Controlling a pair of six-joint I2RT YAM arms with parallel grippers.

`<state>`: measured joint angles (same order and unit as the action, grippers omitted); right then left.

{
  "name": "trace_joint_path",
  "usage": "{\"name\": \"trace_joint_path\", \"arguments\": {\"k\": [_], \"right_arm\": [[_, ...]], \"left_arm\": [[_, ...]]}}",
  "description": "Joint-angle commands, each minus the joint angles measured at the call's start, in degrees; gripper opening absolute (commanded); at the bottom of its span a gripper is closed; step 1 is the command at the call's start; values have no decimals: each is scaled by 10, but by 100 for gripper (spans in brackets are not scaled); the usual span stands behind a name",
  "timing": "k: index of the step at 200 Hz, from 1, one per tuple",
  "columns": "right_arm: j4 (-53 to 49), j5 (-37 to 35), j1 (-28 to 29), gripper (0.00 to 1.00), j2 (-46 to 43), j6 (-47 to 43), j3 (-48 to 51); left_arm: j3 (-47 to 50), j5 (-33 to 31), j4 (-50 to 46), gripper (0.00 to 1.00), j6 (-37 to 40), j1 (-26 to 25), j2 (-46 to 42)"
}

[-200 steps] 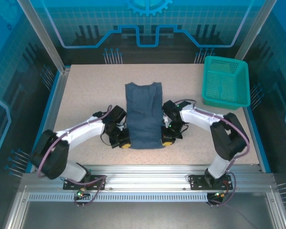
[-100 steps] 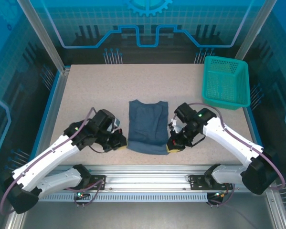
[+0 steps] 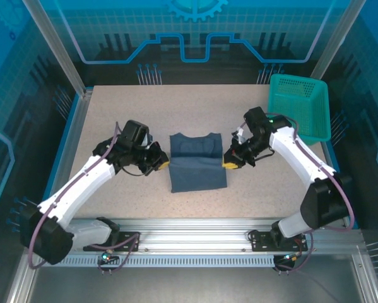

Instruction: Fold and stack the t-shirts

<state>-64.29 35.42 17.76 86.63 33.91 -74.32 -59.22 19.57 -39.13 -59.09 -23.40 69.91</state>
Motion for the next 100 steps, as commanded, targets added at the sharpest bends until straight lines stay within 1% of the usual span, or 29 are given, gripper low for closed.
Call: {"name": "trace_joint_path", "arguments": {"k": [1, 26, 46, 69, 85, 100], "right_arm": [[-6, 8, -15, 0, 37, -10, -55], [-1, -11, -25, 0, 90, -7, -103], [8, -20, -36, 0, 144, 2, -146], [6, -19, -45, 0, 238, 6, -221], [8, -29, -47, 0, 307, 3, -291], [8, -26, -52, 3, 375, 3, -368]], "left_arm": [[-30, 35, 57, 0, -17, 25, 47], [-51, 42, 79, 0, -20, 43, 98], [-78, 40, 71, 0, -17, 62, 142], [-115, 40, 75, 0, -13, 88, 207], [-149, 36, 82, 0, -10, 106, 260], [-193, 31, 64, 0, -1, 121, 318]]}}
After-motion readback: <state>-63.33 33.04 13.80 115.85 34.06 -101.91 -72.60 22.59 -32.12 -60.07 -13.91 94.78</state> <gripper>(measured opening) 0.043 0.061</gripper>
